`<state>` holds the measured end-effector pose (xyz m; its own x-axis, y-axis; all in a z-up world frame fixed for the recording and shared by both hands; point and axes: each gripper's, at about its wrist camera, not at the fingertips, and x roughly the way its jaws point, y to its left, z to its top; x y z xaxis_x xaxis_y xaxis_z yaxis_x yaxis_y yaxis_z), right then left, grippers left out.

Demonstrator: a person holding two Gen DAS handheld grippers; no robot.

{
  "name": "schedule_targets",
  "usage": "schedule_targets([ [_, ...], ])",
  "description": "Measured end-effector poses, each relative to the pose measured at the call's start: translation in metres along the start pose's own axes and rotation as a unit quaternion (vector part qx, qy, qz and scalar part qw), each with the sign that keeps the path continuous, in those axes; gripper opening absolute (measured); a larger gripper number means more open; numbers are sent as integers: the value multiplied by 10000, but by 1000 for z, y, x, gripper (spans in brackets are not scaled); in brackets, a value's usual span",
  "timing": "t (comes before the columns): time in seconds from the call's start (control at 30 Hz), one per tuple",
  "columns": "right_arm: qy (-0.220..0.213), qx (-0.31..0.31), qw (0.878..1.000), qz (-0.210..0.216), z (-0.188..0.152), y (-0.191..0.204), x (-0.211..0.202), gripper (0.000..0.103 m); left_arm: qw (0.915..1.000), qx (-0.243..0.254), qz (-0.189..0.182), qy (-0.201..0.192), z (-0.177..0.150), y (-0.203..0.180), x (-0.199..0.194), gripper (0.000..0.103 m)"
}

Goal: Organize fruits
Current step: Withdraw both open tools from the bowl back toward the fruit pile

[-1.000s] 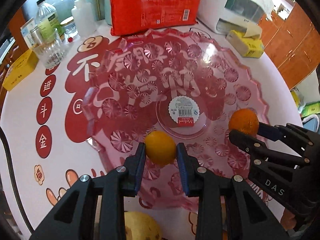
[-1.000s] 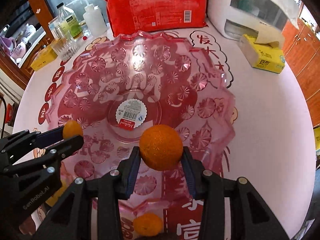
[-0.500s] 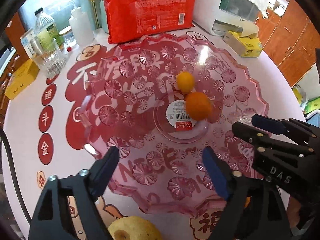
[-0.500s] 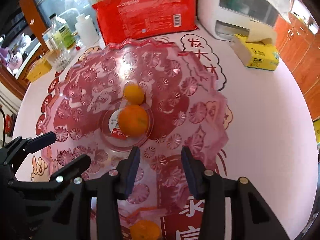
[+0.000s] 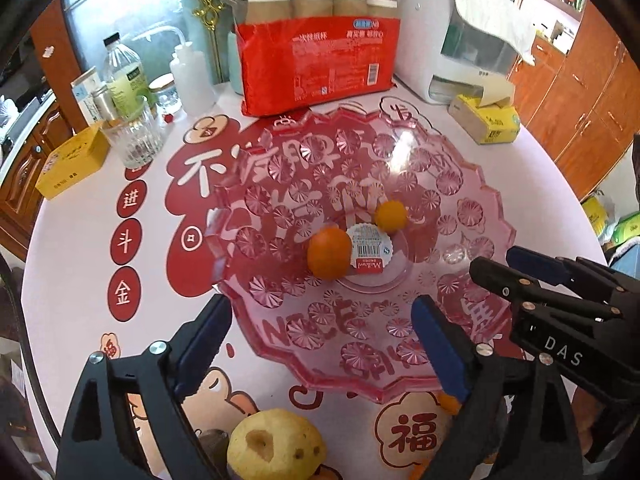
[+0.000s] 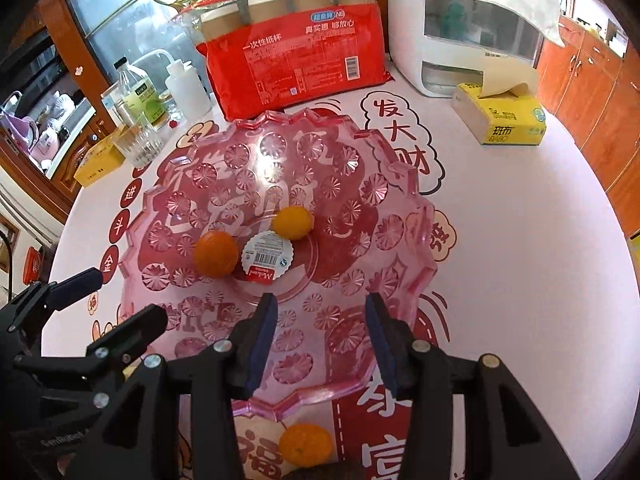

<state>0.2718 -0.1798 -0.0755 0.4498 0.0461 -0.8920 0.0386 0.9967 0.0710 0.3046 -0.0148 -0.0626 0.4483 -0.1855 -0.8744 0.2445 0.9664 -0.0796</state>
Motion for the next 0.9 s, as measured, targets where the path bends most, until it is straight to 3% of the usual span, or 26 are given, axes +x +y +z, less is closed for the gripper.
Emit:
schedule_targets([
  [0.5, -296, 45, 9993, 210, -14, 0, -45, 46, 9990, -152, 130, -411, -9, -1, -58, 92],
  [0.9, -642, 52, 9960, 613, -34, -2, -104, 46, 9932, -262, 229, -1111, -41, -6, -139, 92],
])
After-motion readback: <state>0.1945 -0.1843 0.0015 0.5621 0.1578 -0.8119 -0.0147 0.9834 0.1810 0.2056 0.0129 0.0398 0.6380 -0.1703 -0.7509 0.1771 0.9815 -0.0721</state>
